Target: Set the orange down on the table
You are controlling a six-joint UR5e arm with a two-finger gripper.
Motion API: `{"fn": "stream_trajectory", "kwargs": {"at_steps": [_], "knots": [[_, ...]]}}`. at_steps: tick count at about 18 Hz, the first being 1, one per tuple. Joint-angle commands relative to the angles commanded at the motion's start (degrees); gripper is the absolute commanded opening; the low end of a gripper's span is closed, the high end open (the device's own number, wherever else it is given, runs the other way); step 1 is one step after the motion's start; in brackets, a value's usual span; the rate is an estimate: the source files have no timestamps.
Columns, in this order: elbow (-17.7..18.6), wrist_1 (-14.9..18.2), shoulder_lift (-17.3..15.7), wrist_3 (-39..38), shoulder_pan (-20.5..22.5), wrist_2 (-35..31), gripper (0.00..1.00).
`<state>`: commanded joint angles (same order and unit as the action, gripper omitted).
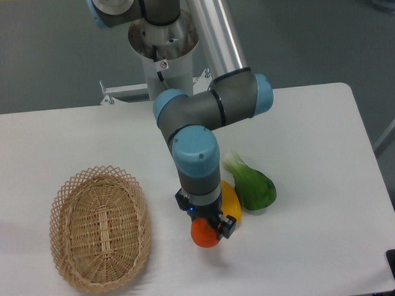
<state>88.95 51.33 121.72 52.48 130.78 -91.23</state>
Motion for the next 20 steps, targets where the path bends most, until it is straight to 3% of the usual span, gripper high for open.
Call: {"fn": "stream_trajectory", "kwargs": {"at_steps": [10, 16, 20], "knots": [[-1.1, -0.1, 2.6, -3.9, -1.1, -0.5, 0.81], [-1.4, 0.0, 2.2, -3.9, -1.7, -0.3, 0.81], [-2.4, -0.2, 1.1, -4.5, -1.5, -0.2, 1.00]]}}
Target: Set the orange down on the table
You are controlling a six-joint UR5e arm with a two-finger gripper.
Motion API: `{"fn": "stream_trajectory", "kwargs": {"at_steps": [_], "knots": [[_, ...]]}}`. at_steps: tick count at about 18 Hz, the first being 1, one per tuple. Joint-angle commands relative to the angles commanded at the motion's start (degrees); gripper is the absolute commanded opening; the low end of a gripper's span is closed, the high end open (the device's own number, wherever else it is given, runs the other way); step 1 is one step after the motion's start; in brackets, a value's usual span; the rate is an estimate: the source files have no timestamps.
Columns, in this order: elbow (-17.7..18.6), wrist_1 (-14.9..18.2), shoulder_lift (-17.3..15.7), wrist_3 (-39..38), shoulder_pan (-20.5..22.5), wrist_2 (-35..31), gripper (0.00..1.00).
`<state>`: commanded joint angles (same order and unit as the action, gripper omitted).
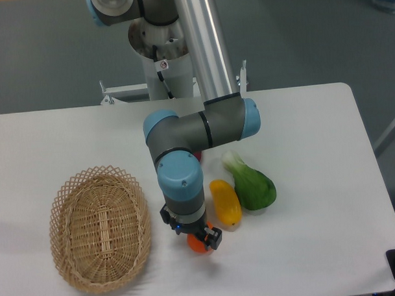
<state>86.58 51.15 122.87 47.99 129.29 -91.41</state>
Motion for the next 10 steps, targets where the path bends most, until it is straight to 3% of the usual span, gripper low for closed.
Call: {"fn": "stream_trajectory", "kwargs": {"at_steps": [6, 10], "knots": [[-2.9, 0.3, -2.8, 0.6, 1.2, 0.4, 1.00], [-4.0, 0.6, -2.9, 1.0, 1.4, 0.4, 1.00]]}}
